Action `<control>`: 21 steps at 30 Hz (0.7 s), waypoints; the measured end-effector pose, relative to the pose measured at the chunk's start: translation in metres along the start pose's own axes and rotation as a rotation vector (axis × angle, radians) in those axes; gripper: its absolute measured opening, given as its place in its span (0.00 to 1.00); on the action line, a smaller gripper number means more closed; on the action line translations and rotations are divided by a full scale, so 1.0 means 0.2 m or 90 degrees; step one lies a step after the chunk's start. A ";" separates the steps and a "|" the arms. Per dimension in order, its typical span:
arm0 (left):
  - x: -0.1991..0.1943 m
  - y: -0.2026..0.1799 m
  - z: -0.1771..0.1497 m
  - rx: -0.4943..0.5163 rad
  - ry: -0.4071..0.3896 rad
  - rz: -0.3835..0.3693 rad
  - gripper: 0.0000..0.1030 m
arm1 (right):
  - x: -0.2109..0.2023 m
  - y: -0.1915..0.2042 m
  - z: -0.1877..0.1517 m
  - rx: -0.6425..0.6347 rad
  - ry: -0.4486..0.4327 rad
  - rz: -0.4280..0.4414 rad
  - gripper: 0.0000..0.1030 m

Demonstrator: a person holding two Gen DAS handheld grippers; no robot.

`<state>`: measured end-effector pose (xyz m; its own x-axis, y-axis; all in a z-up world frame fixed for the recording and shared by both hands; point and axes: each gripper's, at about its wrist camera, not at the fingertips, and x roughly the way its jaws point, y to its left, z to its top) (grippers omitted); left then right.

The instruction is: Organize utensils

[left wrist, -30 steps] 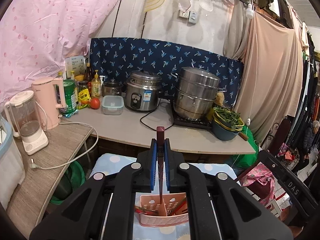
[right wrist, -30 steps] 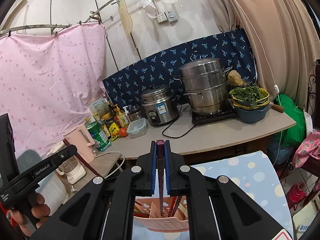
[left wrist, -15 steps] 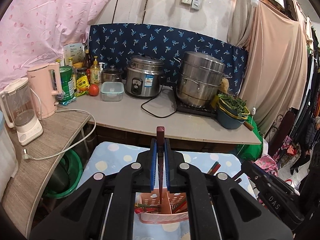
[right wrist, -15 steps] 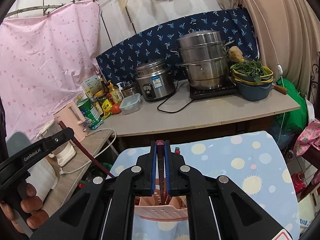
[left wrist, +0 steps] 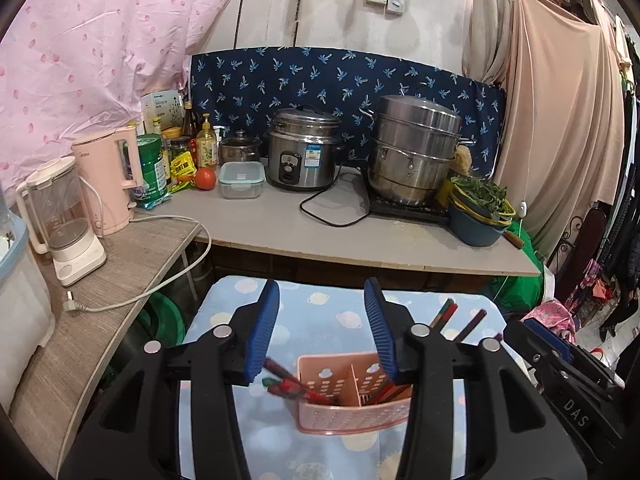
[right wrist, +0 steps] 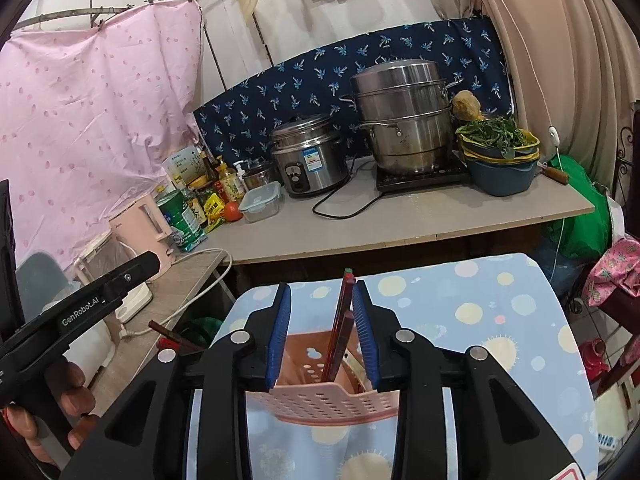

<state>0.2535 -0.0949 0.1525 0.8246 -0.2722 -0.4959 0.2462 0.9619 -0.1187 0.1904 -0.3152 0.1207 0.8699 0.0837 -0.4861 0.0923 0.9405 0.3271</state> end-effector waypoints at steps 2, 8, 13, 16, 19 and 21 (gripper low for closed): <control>-0.02 0.00 -0.03 0.003 0.004 0.007 0.45 | -0.02 0.00 -0.03 -0.006 0.009 -0.004 0.31; -0.08 -0.01 -0.16 0.022 0.026 0.030 0.50 | -0.09 0.01 -0.16 -0.021 0.031 -0.013 0.37; -0.11 -0.01 -0.27 0.029 0.049 0.039 0.52 | -0.15 0.03 -0.27 -0.036 0.048 -0.027 0.41; -0.14 -0.01 -0.33 0.028 0.059 0.044 0.56 | -0.18 0.05 -0.34 -0.049 0.057 -0.037 0.41; -0.16 -0.01 -0.38 0.029 0.064 0.051 0.58 | -0.20 0.05 -0.39 -0.054 0.067 -0.043 0.41; -0.18 -0.01 -0.41 0.030 0.070 0.054 0.58 | -0.22 0.05 -0.42 -0.051 0.073 -0.043 0.41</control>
<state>0.1825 -0.0851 0.0998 0.7833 -0.1835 -0.5939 0.2042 0.9784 -0.0330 0.1125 -0.2809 0.0768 0.8014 0.0523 -0.5958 0.1053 0.9683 0.2266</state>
